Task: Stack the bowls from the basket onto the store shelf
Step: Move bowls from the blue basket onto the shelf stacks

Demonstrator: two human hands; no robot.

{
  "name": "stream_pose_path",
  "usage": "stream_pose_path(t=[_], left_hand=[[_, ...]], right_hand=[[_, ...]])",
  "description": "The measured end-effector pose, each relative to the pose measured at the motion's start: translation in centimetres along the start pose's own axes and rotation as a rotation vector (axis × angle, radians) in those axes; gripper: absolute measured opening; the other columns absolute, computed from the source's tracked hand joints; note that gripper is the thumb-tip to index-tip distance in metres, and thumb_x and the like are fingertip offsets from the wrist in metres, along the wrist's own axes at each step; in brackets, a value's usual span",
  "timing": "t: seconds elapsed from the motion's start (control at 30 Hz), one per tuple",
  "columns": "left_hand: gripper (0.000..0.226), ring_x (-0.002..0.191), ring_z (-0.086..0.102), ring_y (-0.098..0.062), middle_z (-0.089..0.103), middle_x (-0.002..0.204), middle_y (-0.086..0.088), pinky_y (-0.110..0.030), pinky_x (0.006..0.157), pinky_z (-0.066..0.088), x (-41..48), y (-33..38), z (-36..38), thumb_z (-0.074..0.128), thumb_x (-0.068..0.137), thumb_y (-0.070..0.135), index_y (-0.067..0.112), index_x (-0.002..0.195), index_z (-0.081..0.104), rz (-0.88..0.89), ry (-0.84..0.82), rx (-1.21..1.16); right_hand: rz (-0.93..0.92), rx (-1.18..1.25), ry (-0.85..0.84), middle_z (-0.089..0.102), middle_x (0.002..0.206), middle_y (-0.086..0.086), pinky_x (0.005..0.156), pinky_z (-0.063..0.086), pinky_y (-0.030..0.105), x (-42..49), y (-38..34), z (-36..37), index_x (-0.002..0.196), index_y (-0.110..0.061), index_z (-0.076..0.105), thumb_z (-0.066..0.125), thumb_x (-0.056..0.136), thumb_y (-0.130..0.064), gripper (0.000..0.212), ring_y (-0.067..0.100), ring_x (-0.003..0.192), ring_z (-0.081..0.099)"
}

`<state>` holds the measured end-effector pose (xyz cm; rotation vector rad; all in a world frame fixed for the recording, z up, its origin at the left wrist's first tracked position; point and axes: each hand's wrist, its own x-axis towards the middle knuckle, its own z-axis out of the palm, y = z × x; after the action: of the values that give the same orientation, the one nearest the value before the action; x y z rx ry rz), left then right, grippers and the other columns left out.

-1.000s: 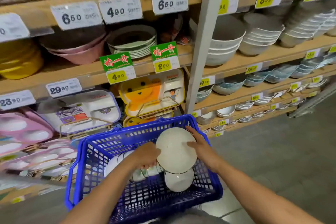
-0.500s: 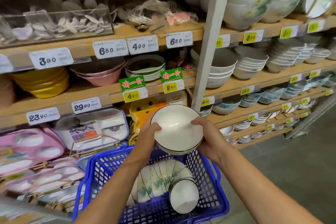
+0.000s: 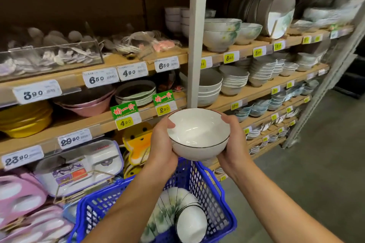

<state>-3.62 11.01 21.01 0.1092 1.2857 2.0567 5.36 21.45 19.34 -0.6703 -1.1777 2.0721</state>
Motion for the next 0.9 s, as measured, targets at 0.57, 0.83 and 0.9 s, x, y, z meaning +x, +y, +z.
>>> stream_pose_path(t=[0.57,0.83,0.9], left_hand=[[0.039,0.085,0.065,-0.033,0.075,0.086,-0.011,-0.033,0.058,0.058,-1.8,-10.0,22.2,0.039,0.078,0.015,0.009,0.104,0.067,-0.130,-0.230,0.069],[0.031,0.080,0.067,-0.030,0.075,0.083,-0.011,-0.033,0.063,0.057,-1.8,-16.0,32.0,0.042,0.078,0.013,0.007,0.097,0.065,-0.137,-0.211,0.054],[0.031,0.082,0.067,-0.031,0.074,0.091,-0.015,-0.036,0.069,0.056,-1.2,-16.7,33.5,0.043,0.078,0.012,0.005,0.099,0.064,-0.120,-0.178,0.053]], right_hand=[[-0.151,-0.117,0.192,0.071,0.114,0.008,0.081,0.049,0.036,-0.3,-14.1,-20.3,0.120,-0.011,0.064,0.038,0.097,-0.031,0.040,0.027,0.108,0.065],[-0.166,-0.105,0.292,0.075,0.098,-0.001,0.067,0.053,0.028,1.1,-19.6,-29.9,0.103,-0.017,0.073,0.049,0.093,-0.030,0.029,0.016,0.088,0.071],[-0.174,-0.120,0.307,0.075,0.094,-0.005,0.073,0.049,0.031,1.9,-20.5,-31.1,0.087,-0.021,0.074,0.052,0.091,-0.031,0.024,0.013,0.084,0.070]])
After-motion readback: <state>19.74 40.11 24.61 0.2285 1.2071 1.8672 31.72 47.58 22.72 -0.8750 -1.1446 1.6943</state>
